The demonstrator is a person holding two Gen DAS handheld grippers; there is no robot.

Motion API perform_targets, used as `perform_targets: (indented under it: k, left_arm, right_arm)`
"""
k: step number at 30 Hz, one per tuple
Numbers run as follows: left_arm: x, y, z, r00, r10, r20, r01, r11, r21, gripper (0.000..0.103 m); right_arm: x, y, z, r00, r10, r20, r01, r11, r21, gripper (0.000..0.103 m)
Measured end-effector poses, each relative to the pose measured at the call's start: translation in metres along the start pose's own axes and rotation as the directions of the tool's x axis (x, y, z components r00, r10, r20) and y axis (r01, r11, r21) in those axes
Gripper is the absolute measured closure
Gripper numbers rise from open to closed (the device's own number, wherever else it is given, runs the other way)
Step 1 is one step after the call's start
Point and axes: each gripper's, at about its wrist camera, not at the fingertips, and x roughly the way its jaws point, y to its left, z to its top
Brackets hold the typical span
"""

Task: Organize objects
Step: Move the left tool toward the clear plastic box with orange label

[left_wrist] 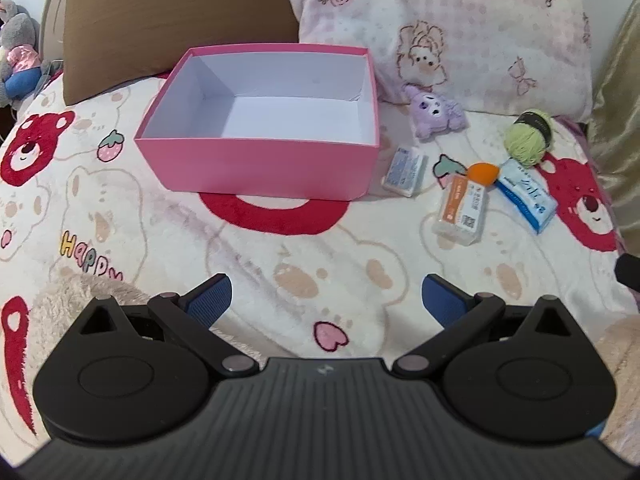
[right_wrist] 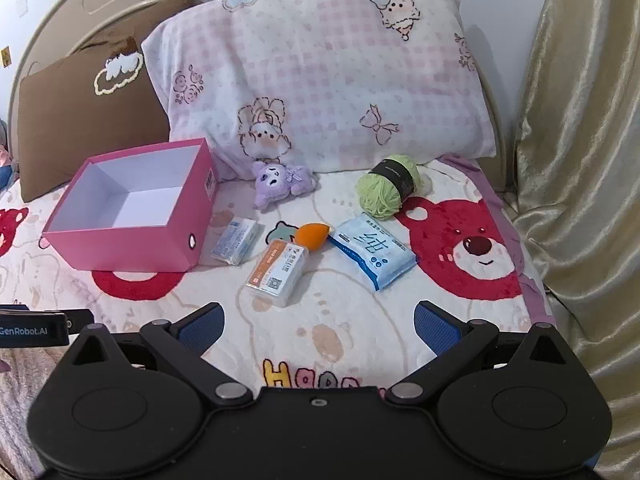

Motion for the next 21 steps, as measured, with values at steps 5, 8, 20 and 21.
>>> perform_targets:
  k: [5, 8, 20, 21]
  left_arm:
    - [-0.002, 0.003, -0.001, 1.000, -0.026, 0.017, 0.026, 0.999, -0.024, 0.000]
    - [-0.004, 0.005, -0.001, 0.999, -0.047, 0.021, 0.048, 0.998, -0.034, 0.000]
    - [-0.003, 0.006, -0.001, 0.995, -0.102, 0.008, 0.103, 0.993, -0.058, 0.003]
    - [-0.002, 0.007, -0.001, 0.994, -0.106, 0.001, 0.106, 0.992, -0.062, 0.003]
  right_arm:
    - [0.000, 0.003, -0.002, 1.000, 0.002, 0.013, -0.002, 1.000, -0.020, 0.001]
    - [0.001, 0.004, -0.002, 1.000, -0.014, 0.018, 0.014, 0.999, -0.033, 0.001]
    - [0.010, 0.005, -0.012, 0.999, -0.043, 0.030, 0.044, 0.998, -0.035, 0.001]
    - [0.010, 0.006, -0.013, 0.998, -0.044, 0.037, 0.046, 0.998, -0.045, 0.001]
